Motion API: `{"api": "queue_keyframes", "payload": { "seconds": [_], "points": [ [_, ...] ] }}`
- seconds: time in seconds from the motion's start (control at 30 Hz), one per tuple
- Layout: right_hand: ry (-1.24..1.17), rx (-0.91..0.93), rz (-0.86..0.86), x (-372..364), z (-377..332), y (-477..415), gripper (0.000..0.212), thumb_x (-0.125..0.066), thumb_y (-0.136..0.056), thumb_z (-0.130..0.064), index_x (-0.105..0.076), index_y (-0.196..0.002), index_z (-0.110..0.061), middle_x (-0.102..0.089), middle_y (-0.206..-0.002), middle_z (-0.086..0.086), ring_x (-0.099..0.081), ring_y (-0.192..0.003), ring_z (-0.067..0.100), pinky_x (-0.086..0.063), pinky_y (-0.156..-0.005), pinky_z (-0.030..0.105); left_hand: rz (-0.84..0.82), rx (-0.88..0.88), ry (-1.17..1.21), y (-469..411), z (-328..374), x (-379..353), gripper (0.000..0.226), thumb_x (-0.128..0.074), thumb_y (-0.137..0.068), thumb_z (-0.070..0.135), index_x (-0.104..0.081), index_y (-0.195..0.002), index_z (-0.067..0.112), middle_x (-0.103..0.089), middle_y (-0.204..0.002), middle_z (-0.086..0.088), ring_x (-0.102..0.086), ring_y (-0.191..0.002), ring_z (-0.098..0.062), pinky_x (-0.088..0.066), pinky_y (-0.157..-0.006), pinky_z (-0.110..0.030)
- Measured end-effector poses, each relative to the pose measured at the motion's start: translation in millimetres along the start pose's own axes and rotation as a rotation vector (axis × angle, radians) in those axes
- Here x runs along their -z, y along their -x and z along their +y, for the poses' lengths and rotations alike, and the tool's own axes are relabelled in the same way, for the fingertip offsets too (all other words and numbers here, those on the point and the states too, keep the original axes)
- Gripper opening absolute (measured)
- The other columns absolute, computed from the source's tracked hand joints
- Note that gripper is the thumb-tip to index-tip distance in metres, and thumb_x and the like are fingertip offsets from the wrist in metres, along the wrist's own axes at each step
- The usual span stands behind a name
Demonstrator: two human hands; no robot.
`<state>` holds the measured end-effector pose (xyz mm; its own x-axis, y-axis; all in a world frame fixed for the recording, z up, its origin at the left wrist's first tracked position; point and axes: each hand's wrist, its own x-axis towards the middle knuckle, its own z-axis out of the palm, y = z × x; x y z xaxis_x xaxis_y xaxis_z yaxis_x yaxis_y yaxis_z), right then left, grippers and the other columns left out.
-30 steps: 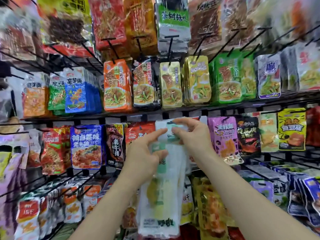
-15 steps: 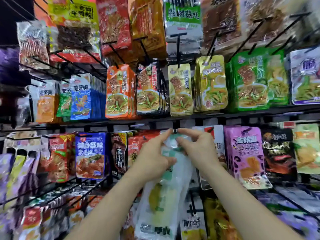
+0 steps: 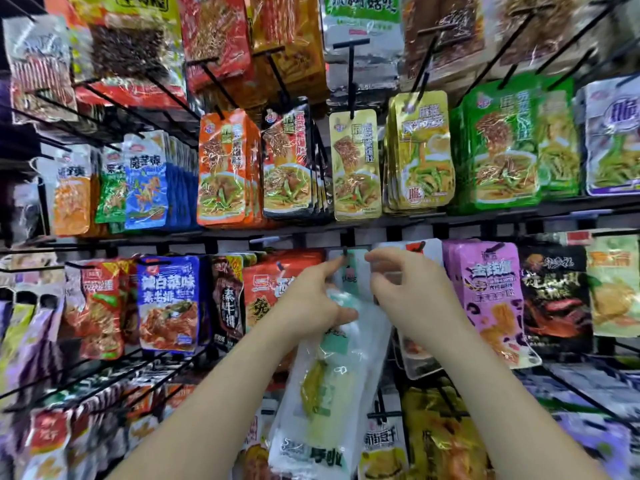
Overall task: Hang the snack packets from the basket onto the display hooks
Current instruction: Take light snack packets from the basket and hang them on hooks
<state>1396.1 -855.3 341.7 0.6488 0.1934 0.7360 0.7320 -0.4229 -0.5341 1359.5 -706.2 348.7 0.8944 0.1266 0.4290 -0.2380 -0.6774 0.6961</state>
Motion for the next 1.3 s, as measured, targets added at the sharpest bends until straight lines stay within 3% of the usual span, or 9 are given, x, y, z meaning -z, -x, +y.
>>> {"api": "queue_keyframes", "payload": {
  "seconds": [0.1, 0.3, 0.37, 0.47, 0.63, 0.83, 1.07, 1.17, 1.3],
  "points": [
    [-0.041, 0.104, 0.142, 3, -7, 6, 0.025, -0.056, -0.087, -0.012, -0.072, -0.104, -0.022, -0.073, -0.096, -0.009, -0.064, -0.090, 0.008, -0.051, -0.084, 0.027, -0.007, -0.002, -0.017, -3, 0, -1, 0.090, -0.078, -0.074, 0.005, -0.032, -0.148, 0.028, -0.056, -0.090, 0.007, -0.059, -0.077, -0.010, -0.054, -0.078, -0.026],
    [-0.225, 0.009, -0.163, -15, 6, -18, 0.046, -0.046, -0.087, 0.005, -0.060, -0.125, -0.017, -0.064, -0.122, -0.002, -0.060, -0.115, 0.014, -0.048, -0.101, 0.039, 0.032, -0.008, 0.103, 10, -3, 6, 0.081, -0.073, -0.077, -0.002, -0.039, -0.145, 0.026, -0.060, -0.100, 0.000, -0.061, -0.075, -0.009, -0.053, -0.072, -0.021],
    [-0.271, -0.014, -0.213, -21, 7, -22, 0.050, -0.045, -0.089, 0.006, -0.053, -0.133, -0.018, -0.059, -0.131, 0.001, -0.058, -0.118, 0.016, -0.050, -0.096, 0.035, 0.090, -0.065, 0.099, 19, -9, 8, 0.075, -0.075, -0.075, -0.002, -0.047, -0.140, 0.023, -0.065, -0.113, -0.001, -0.065, -0.092, -0.013, -0.054, -0.087, -0.030],
    [-0.424, -0.127, -0.312, -31, 7, -31, 0.059, -0.051, -0.093, 0.001, -0.036, -0.144, -0.023, -0.052, -0.139, 0.000, -0.057, -0.118, 0.018, -0.051, -0.079, 0.029, 0.185, -0.107, 0.078, 30, -12, 10, 0.059, -0.079, -0.073, 0.003, -0.061, -0.126, 0.023, -0.065, -0.118, 0.003, -0.060, -0.110, -0.014, -0.050, -0.098, -0.037],
    [-0.484, -0.264, -0.359, -41, 5, -40, 0.062, -0.051, -0.092, 0.005, -0.031, -0.147, -0.017, -0.043, -0.148, 0.002, -0.052, -0.112, 0.017, -0.049, -0.095, 0.045, 0.263, -0.142, 0.132, 48, -16, 10, 0.030, -0.080, -0.073, 0.004, -0.069, -0.086, 0.030, -0.066, -0.094, 0.016, -0.062, -0.096, -0.006, -0.050, -0.091, -0.028],
    [-0.601, -0.363, -0.414, -6, -7, 5, 0.036, -0.043, -0.098, -0.048, -0.062, -0.116, -0.023, -0.073, -0.110, 0.000, -0.070, -0.093, 0.021, -0.054, -0.074, 0.034, 0.393, -0.167, 0.162, 63, -19, 18, 0.026, -0.081, -0.072, 0.004, -0.072, -0.076, 0.028, -0.069, -0.076, 0.021, -0.066, -0.085, -0.006, -0.055, -0.085, -0.040],
    [-0.533, -0.156, -0.446, 0, 1, 59, 0.032, -0.058, -0.095, -0.026, -0.071, -0.096, 0.004, -0.060, -0.071, 0.023, -0.046, -0.062, 0.013, -0.040, -0.062, 0.021, 0.486, -0.256, 0.185, 82, -21, 12, 0.030, -0.079, -0.072, 0.001, -0.072, -0.072, 0.030, -0.071, -0.075, 0.020, -0.065, -0.071, 0.004, -0.048, -0.067, -0.010],
    [-0.599, -0.227, -0.442, 2, 2, 63, 0.041, -0.056, -0.095, -0.022, -0.058, -0.075, 0.014, -0.037, -0.046, -0.005, -0.032, -0.040, 0.002, -0.026, -0.042, 0.011, 0.551, -0.260, 0.225, 87, -25, 11, 0.029, -0.077, -0.075, -0.001, -0.072, -0.071, 0.027, -0.072, -0.071, 0.014, -0.066, -0.067, -0.001, -0.051, -0.064, -0.014],
    [-0.838, -0.335, -0.281, 0, -6, 67, 0.025, -0.055, -0.095, -0.019, -0.076, -0.084, -0.010, -0.073, -0.082, 0.012, -0.062, -0.064, 0.015, -0.050, -0.044, 0.019, 0.656, -0.245, 0.232, 92, -32, 29, 0.028, -0.074, -0.077, 0.000, -0.068, -0.070, 0.026, -0.070, -0.070, 0.017, -0.063, -0.065, 0.001, -0.049, -0.061, -0.012]
  ]
}}
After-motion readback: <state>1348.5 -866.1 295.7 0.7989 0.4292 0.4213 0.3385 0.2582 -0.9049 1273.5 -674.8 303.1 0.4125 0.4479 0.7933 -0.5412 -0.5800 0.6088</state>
